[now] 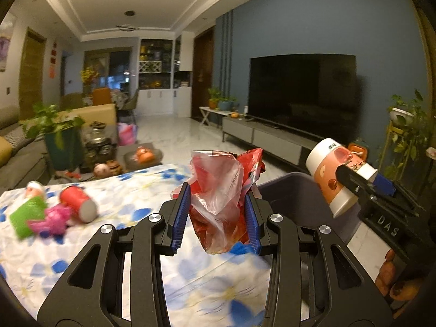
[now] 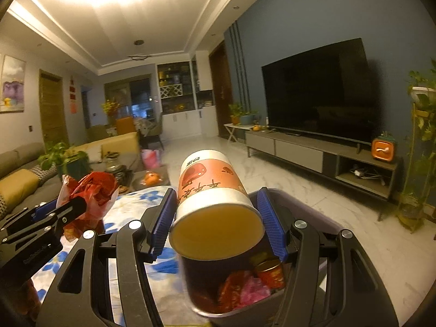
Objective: Collect trash
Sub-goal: 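Carry the plastic bag and white-orange cup over the grey bin and open both tools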
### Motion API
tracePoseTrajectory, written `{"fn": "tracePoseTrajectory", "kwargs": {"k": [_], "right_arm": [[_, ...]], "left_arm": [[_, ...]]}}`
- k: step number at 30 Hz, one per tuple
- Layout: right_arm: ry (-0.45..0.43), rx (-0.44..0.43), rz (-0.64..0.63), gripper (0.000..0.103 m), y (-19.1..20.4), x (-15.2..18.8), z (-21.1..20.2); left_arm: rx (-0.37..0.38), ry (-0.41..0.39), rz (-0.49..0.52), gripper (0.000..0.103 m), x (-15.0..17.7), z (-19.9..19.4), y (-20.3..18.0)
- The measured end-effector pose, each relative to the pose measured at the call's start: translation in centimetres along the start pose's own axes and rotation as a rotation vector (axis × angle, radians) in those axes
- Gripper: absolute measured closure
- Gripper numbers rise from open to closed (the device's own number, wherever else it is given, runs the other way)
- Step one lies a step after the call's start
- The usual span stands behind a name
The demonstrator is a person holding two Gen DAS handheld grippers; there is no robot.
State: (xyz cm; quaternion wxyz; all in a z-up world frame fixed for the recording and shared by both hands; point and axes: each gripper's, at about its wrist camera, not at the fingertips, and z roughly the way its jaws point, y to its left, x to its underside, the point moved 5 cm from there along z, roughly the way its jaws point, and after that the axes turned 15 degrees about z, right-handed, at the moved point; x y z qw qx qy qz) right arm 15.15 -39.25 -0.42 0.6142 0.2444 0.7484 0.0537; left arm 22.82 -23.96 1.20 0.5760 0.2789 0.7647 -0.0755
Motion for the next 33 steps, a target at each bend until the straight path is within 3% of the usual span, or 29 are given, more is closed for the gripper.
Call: {"fn": "tracePoseTrajectory", "kwargs": {"k": [12,33], "right_arm": [[-0.005,0.06,0.012,0.042,-2.6,-0.6,1.5],[-0.003,0.085,0.039,0.04,-3.8,-1.2,2.8]], "left_arm": [[0.104,-0.002,0.034,0.066,-1.1,4.7,-4.8],[0.164,-0.001,0.046,0.066,-1.5,8.0,-6.6]]}}
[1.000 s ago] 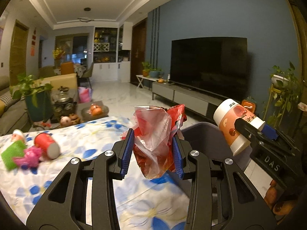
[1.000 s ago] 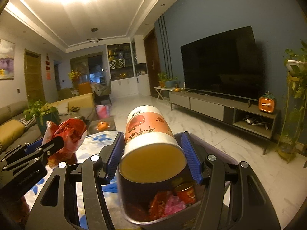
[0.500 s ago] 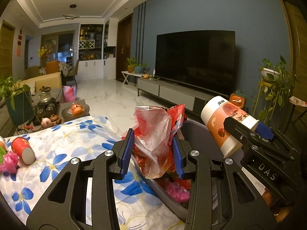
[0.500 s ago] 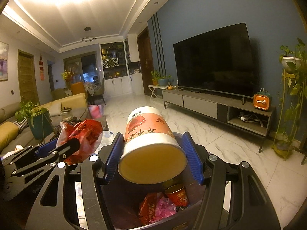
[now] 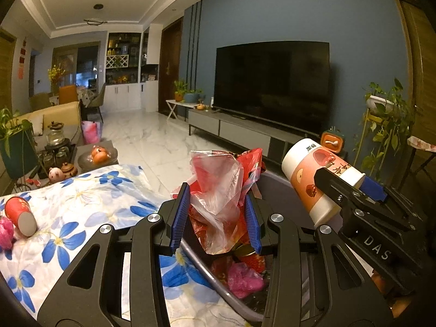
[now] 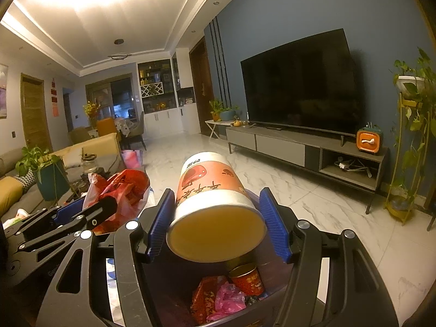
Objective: Collect trash
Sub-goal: 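Carry the plastic bag and white-orange cup over the grey bin and open both tools, then move both tools back toward the green net and pink bag on the table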
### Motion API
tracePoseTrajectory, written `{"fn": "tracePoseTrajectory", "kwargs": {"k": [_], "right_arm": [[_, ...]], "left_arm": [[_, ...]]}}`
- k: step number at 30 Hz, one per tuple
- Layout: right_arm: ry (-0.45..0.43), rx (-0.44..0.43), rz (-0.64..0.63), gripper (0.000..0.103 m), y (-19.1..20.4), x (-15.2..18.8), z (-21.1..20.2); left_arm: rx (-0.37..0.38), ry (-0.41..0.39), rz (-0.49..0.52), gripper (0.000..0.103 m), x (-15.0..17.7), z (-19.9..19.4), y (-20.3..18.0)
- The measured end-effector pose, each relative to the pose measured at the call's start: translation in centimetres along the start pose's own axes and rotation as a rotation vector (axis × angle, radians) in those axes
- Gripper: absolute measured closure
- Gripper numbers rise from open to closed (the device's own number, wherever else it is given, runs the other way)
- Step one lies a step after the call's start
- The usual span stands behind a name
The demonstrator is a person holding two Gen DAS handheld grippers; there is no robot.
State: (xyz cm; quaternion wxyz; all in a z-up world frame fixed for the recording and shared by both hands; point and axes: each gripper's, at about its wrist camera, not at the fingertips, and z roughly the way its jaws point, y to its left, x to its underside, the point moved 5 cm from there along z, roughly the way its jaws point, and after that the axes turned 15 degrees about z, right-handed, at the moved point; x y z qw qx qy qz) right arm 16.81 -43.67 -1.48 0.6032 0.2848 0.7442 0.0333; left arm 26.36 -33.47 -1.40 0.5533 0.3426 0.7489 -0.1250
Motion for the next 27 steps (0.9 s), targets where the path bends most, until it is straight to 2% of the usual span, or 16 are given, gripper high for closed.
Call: {"fn": "tracePoseTrajectory", "kwargs": {"k": [10,12,15,18,24,27], "right_arm": [[0.003,0.004,0.021,0.037,-0.5,-0.1,0.8],[0.008,0.004,0.029,0.03,-0.7,-0.1,1.0],[0.012,0.009,0.043,0.027,-1.0,-0.1,1.1],[0.007,0.025,0.047,0.027,-1.5,-0.2,1.1],[-0.013,0.04,0.053,0.023,-1.8,-0.2,-0.2],[-0.032,0.035,0.021,0.022,-0.9,0.2,-1.2]], "left_arm": [[0.027,-0.003,0.004,0.064,0.2,1.2,-0.7],[0.035,-0.001,0.006,0.063,0.3,1.5,-0.7],[0.055,0.01,0.0,0.054,0.5,1.9,-0.9],[0.038,0.028,-0.021,0.029,0.9,2.1,-0.4],[-0.01,0.025,-0.026,0.024,1.7,0.6,0.9],[-0.078,0.026,-0.029,0.022,2.6,-1.2,2.3]]}}
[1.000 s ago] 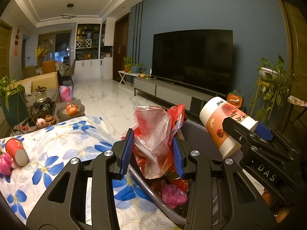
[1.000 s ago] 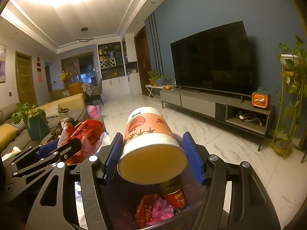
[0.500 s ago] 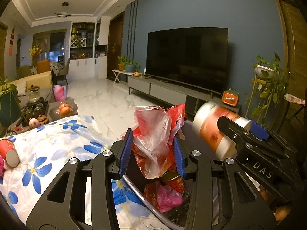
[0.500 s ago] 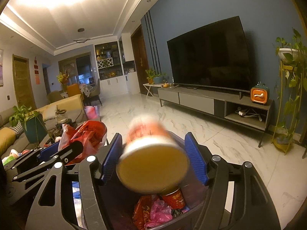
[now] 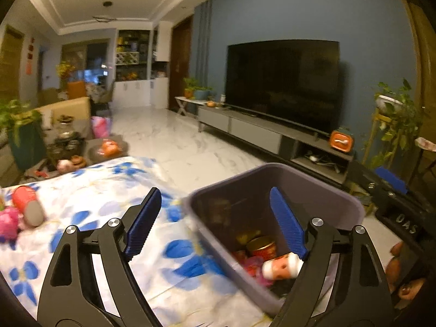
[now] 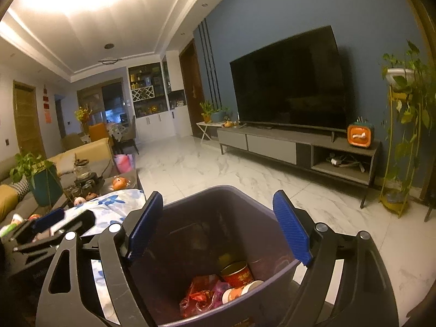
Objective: Collect trash
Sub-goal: 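Move both tools back toward the green net and pink bag on the table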
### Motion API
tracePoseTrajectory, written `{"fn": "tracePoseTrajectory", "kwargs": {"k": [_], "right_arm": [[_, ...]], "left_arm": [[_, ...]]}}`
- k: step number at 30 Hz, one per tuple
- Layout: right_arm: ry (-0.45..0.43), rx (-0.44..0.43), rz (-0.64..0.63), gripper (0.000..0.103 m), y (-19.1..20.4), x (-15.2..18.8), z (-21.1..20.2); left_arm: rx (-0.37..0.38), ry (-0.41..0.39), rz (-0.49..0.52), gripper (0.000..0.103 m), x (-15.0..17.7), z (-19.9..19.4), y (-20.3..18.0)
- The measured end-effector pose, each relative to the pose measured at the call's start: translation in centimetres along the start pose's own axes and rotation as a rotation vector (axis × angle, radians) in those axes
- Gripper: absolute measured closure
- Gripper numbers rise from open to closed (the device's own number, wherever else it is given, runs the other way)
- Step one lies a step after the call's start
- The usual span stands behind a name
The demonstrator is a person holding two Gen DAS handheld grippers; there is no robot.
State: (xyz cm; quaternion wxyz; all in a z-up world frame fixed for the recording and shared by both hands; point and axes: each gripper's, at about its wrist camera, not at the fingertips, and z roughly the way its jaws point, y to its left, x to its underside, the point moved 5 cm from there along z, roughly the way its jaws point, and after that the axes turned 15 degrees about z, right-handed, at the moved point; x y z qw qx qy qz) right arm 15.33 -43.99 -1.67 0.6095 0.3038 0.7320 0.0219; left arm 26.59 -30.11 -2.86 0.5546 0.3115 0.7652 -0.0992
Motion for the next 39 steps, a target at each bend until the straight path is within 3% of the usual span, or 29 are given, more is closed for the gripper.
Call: {"fn": "tracePoseTrajectory", "kwargs": {"k": [5,10,19,25,32,39], "right_arm": [[-0.018,-0.016,-0.045,0.021,1.5,1.3,-1.4],[0.019,-0.071,-0.064,0.021,4.0,2.7,-2.0],[0.093,-0.226,-0.121,0.021,11.4,6.1,-3.2],[0.136,-0.326,-0.173,0.021,17.2,8.8,-3.4],[0.2,-0.404,-0.224,0.021,23.3,12.4,-3.0],[0.263,-0.459,-0.266,0.021,28.9,15.7,-1.6]], "left_arm": [[-0.122,0.008,-0.041,0.021,1.7,-3.2,3.5],[-0.257,0.022,-0.082,0.019,4.3,-7.1,8.6],[-0.496,0.092,-0.179,0.018,10.0,-13.8,18.8],[-0.613,0.126,-0.225,0.018,12.9,-17.9,24.5],[-0.685,0.138,-0.266,0.018,15.0,-21.2,28.7],[-0.713,0.143,-0.28,0.018,15.7,-21.9,31.3]]}}
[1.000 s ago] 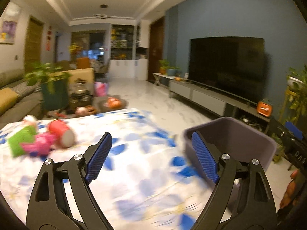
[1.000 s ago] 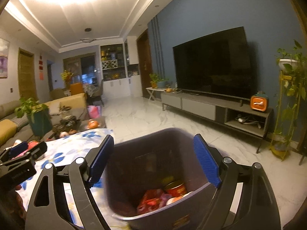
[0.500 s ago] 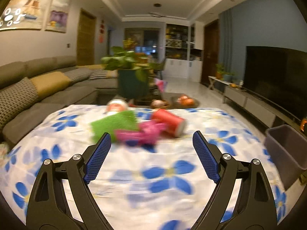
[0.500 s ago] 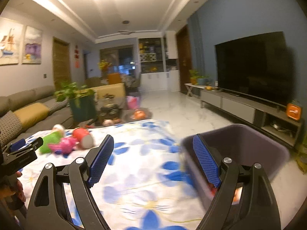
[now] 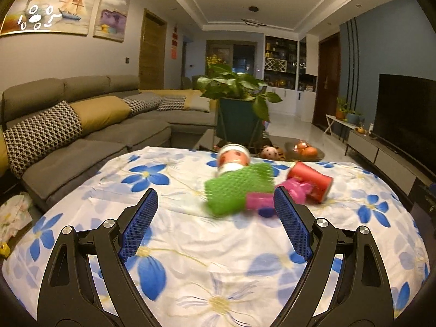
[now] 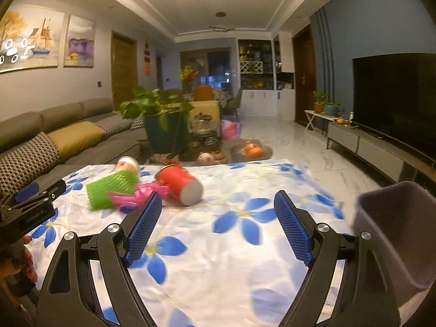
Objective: Collect trash
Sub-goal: 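Move both tools back toward the green net and pink bag on the table, then grasp the green foam net with the left tool while the right tool grasps the pink bag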
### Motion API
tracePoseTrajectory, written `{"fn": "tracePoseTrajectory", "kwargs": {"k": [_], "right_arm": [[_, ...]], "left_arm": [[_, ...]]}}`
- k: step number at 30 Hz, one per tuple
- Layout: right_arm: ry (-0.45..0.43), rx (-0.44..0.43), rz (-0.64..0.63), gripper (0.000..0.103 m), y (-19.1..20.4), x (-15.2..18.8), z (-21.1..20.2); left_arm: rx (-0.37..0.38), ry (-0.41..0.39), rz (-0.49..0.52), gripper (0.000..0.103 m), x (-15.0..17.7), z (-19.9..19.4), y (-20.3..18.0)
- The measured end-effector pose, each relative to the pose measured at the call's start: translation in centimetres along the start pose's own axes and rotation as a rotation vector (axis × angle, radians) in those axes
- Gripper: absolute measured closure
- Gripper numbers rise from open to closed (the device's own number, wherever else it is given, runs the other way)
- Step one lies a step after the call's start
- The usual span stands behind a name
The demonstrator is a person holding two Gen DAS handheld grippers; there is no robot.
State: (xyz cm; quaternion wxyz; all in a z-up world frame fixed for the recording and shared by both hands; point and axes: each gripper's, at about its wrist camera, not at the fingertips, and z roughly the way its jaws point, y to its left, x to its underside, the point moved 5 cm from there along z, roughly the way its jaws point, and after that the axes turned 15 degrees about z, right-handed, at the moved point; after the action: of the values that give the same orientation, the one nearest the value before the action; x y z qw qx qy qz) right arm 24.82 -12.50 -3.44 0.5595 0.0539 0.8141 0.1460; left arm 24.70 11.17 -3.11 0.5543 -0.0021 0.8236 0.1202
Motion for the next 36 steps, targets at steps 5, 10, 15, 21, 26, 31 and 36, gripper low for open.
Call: {"fn": "tracePoseTrajectory", "kwargs": {"k": [5,10,15,21,26,31,36], "right_arm": [[0.043,-0.024,-0.045,0.021,3.2,0.8,3.3],[0.082,-0.039,-0.07,0.021,5.7,1.5,6.4],[0.119,-0.047,-0.087,0.025,7.6,2.3,9.0],[0.164,-0.031,-0.093,0.03,8.8,3.0,12.5],[0.199,-0.017,-0.105,0.033,9.3,3.6,14.3],[0.264,-0.017,-0.133,0.048,9.7,4.7,15.7],[0.296,-0.048,-0.16,0.078,10.3,5.2,16.1]], "left_arm": [[-0.012,0.003,-0.025,0.018,-0.3,1.2,1.5],[-0.015,-0.026,-0.029,0.018,-1.7,2.3,2.4],[-0.011,-0.056,-0.05,0.018,-3.1,3.7,3.2],[0.004,-0.058,-0.053,0.018,-2.9,5.5,3.5],[0.03,-0.031,-0.048,0.018,-1.8,7.0,3.3],[0.087,0.006,-0.031,0.018,-0.7,8.2,2.3],[0.149,0.044,-0.031,0.018,-0.2,9.3,1.7]]}}
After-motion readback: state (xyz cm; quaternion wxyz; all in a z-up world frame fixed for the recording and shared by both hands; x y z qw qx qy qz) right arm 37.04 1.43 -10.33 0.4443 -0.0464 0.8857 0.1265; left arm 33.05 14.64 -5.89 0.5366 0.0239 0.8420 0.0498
